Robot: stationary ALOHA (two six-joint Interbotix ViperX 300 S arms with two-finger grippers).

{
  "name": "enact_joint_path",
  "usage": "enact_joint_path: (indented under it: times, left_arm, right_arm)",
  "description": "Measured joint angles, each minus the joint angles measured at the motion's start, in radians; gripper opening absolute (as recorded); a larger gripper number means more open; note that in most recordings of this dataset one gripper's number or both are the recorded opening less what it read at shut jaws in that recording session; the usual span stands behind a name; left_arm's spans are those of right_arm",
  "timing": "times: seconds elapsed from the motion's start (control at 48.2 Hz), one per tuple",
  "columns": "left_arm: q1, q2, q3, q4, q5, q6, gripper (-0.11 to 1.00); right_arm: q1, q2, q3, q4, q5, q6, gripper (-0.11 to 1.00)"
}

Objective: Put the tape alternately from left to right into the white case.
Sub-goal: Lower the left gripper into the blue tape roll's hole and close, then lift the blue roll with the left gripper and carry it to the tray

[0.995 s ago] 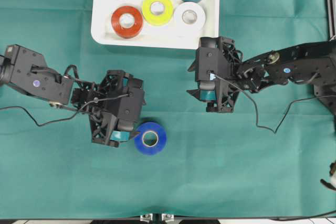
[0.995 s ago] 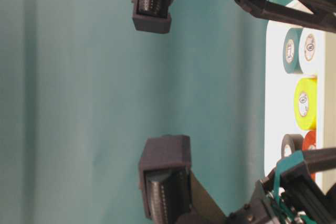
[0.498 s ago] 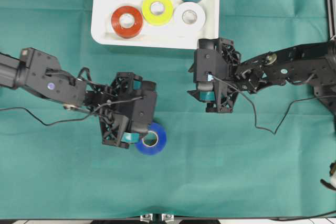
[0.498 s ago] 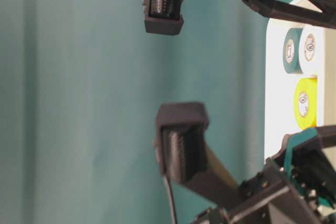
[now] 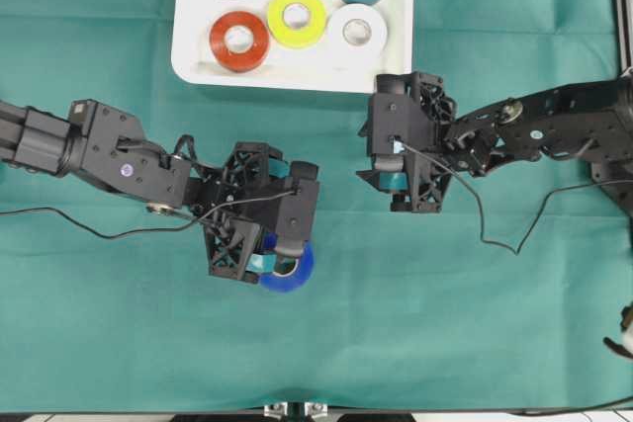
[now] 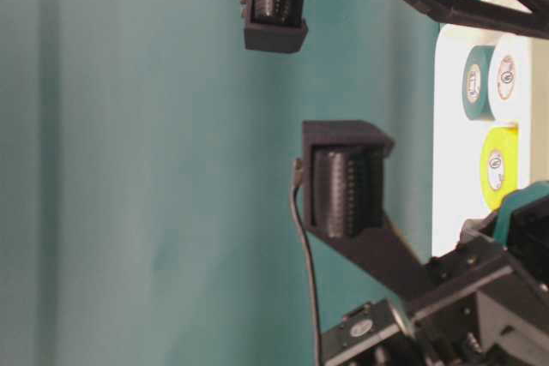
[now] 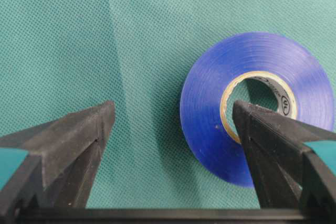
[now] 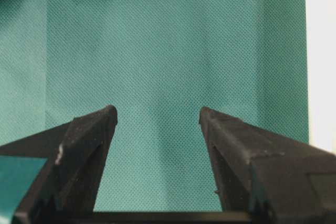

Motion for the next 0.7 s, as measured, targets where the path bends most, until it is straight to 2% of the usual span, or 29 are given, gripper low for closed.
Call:
enact_joint_path:
  times: [0.228,0.352,0.435,0.581,0.643,0.705]
  left_arm:
    - [0.0,0.006,-0.005,0.002,0.0,-0.003,0.59]
    - [0.0,0.008,-0.006,0.002,0.006,-0.015,0.53]
    - [-0.002,0.008,-0.008,0.0,0.015,-0.026,0.41]
    - [-0.012,0.008,-0.011,0.0,0.031,-0.028,0.1]
    - [-0.02,0.008,-0.014,0.0,0.04,-0.028,0.01]
    - [-0.025,0.008,-0.017,0.0,0.048,-0.021,-0.03]
  right_arm:
    - [-0.002,0.0,0.003,0.0,0.002,0.0,0.71]
    - [0.0,0.0,0.003,0.0,0.002,0.0,0.71]
    - [-0.002,0.0,0.003,0.0,0.002,0.0,0.71]
    - [0.0,0.0,0.003,0.0,0.002,0.0,0.71]
    - [0.0,0.0,0.003,0.0,0.002,0.0,0.71]
    - [0.0,0.0,0.003,0.0,0.002,0.0,0.71]
